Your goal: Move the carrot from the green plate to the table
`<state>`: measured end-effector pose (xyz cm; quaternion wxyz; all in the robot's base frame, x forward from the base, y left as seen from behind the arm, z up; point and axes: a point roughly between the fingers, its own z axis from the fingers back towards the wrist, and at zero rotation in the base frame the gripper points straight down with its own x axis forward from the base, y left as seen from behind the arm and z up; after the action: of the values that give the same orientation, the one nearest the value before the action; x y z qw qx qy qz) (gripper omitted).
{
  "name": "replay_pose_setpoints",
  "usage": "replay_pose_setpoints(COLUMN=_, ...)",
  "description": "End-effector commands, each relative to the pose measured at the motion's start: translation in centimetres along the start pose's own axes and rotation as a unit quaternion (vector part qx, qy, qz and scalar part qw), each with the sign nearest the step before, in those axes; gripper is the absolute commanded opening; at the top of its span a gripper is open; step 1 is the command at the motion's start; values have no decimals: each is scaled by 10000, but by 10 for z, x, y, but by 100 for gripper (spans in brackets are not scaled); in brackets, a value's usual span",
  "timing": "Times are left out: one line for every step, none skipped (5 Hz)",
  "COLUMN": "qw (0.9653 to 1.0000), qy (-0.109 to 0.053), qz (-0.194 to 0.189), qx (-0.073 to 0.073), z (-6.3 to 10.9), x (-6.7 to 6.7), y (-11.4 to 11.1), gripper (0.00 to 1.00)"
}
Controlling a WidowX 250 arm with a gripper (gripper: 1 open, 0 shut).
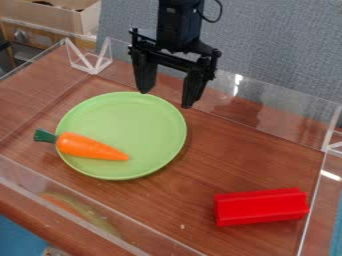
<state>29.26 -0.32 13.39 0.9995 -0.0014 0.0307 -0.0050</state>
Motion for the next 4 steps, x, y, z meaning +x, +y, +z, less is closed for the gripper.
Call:
replay_pose_setpoints(qw=9995, qy=176, qz=-260, qx=3, z=-4, x=-4, y=6, gripper=100)
replay_pose_setpoints(qw=9965, qy=336, qz=-759, qx=17, z=-6, x=-9, y=18, gripper=100)
replay_pose_setpoints(qw=9870, qy=386, qz=-1559, qx=74, z=-7, x=-24, y=46, gripper=100)
replay_pose_setpoints(qw=9730, qy=366, qz=-2274, qx=155, z=-8, x=-35, y=79, gripper=100)
